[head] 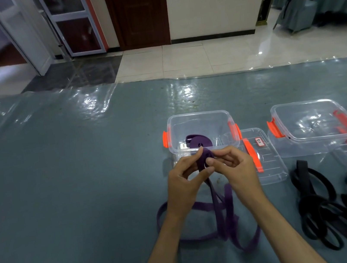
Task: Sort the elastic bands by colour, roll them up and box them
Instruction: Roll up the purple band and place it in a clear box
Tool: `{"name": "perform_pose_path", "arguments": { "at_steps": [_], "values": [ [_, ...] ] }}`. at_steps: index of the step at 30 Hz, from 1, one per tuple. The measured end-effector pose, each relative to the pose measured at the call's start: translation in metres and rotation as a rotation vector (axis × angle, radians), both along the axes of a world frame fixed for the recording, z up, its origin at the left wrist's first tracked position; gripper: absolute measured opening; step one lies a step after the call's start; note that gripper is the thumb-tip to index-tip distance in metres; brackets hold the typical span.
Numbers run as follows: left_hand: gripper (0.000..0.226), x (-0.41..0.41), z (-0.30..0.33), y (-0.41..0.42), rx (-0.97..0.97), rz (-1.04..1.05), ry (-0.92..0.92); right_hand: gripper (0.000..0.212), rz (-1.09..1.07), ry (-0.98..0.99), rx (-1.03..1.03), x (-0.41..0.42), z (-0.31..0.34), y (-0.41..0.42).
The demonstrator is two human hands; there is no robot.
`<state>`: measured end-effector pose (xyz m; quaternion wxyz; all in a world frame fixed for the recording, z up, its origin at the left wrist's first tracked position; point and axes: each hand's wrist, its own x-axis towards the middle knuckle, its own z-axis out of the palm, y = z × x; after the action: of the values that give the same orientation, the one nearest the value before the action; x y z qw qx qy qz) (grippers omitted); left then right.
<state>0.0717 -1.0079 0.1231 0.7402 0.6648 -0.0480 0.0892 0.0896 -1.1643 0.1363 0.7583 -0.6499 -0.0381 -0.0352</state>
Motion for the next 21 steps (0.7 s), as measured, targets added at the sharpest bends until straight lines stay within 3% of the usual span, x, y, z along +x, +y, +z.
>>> {"name": "perform_pose_path", "arguments": {
  "at_steps": [4,13,18,21],
  "values": [
    [0.046,-0.002,-0.001,-0.001,0.097,0.017,-0.032,0.024,0.023,0.058,0.061,-0.003,-0.001,-0.003],
    [0.041,-0.005,-0.011,-0.008,0.364,0.107,-0.15,0.01,0.047,0.125,-0.04,-0.002,-0.002,-0.003],
    [0.042,-0.003,-0.003,-0.001,0.372,-0.005,-0.18,0.012,0.05,0.015,-0.244,0.003,0.007,-0.014],
    [0.039,-0.003,0.002,0.0,0.226,-0.031,-0.116,0.03,0.104,-0.018,-0.149,0.002,0.013,-0.018]
  ]
}}
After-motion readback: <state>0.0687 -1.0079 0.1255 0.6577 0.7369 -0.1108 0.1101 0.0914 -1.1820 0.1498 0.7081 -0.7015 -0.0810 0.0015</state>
